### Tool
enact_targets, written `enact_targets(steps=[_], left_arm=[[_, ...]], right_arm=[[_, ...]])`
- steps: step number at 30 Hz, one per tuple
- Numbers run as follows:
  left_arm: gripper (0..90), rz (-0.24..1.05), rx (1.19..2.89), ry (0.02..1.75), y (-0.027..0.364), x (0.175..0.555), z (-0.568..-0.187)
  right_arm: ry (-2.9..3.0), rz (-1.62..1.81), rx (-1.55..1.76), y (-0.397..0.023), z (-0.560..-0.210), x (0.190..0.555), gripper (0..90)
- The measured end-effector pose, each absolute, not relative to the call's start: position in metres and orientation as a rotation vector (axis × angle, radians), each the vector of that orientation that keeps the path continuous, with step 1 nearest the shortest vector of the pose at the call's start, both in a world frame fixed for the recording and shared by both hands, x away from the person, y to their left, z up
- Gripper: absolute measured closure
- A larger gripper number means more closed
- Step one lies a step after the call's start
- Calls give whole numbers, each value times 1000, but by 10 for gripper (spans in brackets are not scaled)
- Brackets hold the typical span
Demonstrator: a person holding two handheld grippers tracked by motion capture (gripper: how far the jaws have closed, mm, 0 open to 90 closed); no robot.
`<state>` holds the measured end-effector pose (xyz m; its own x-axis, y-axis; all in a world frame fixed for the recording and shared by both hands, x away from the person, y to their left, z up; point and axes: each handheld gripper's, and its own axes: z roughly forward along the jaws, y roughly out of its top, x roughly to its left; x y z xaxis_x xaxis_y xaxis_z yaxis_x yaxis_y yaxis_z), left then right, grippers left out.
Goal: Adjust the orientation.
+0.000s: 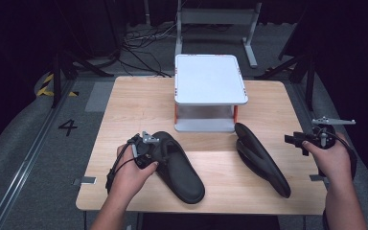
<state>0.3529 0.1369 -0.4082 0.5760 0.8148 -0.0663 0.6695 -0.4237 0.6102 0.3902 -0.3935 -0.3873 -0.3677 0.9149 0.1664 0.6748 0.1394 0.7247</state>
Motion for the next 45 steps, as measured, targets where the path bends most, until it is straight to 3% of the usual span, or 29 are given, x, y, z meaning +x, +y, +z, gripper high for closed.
enact_targets(steps=[7,9,13,23,29,32,35,36,41,45], left_arm=[[316,169,2235,1183,123,361,-424],[393,154,2253,1191,121,363,-427],[450,162,2233,1176,118,366,-423],[497,165,2278,990,93,370,-417],[525,102,2304,858,74,379,-423],[607,97,2313,848,70,382,-424],[579,107,2309,865,70,382,-421],[508,119,2300,872,71,381,-420],[382,156,2291,898,77,374,-414],[336,235,2252,947,94,371,-401]], right_arm=[[2103,1059,1551,-393,-389,388,484],[2097,1055,1555,-395,-389,386,483],[2085,1048,1564,-399,-390,382,483],[2065,1030,1595,-409,-393,372,482],[2057,1009,1610,-413,-395,367,481],[2058,1008,1610,-413,-396,364,480],[2058,1004,1608,-413,-396,363,478],[2054,1007,1607,-413,-395,363,475],[2067,1008,1592,-408,-393,365,471],[2100,1025,1540,-398,-389,364,466]])
